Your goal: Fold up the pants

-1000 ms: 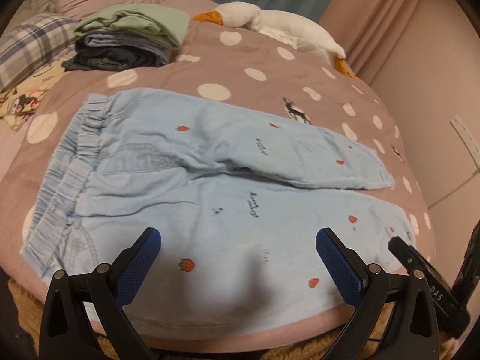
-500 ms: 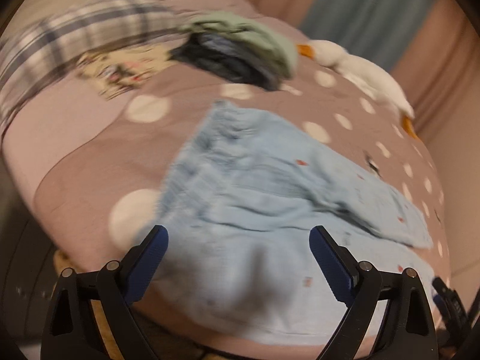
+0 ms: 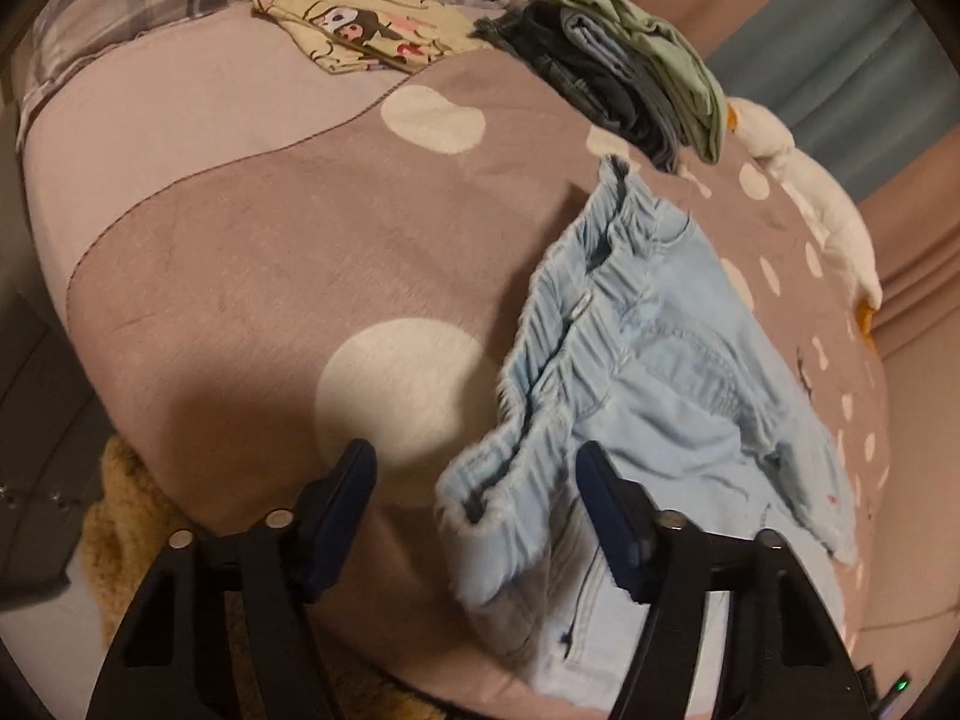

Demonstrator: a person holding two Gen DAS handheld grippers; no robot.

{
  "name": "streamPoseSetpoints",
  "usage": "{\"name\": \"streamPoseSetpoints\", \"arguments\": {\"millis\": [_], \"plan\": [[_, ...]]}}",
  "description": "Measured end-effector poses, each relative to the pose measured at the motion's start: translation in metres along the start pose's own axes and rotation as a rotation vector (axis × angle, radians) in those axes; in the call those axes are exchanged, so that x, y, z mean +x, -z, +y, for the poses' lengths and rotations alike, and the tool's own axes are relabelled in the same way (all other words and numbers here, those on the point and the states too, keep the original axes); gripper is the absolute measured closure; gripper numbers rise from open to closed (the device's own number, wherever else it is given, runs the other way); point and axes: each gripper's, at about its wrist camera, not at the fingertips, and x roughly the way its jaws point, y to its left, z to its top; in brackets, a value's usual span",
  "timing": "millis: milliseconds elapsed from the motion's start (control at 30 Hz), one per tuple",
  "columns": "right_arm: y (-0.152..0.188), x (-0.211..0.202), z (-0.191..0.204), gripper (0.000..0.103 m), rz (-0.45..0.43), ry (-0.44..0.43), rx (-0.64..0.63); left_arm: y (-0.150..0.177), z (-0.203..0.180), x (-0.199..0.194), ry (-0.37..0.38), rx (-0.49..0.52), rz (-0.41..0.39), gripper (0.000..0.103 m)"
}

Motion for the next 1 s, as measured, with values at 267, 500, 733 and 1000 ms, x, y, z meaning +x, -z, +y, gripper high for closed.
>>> {"name": "streamPoseSetpoints", "arguments": {"millis": [267,500,733,1000], "plan": [[-0.008,0.029,-0.01,0.076,0.013,0.057,0.027,0.002,-0.011,0.018,0.137,-0.002,0.045,0.088],[-0.011,0.026,-0.017,0.089,-0.001,0.019,0.039,-0.009,-0.024,0.005,0.065,0.029,0.016,0.089],[-0.011,0.007,-0.007,0.091,-0.053,0.018,0.015,-0.026,-0.04,-0.015,0.031,0.072,-0.038,0.089],[-0.006,0.005,-0.008,0.091,-0.064,-0.003,-0.019,-0.026,-0.035,0.008,-0.113,0.088,0.033,0.088]]}}
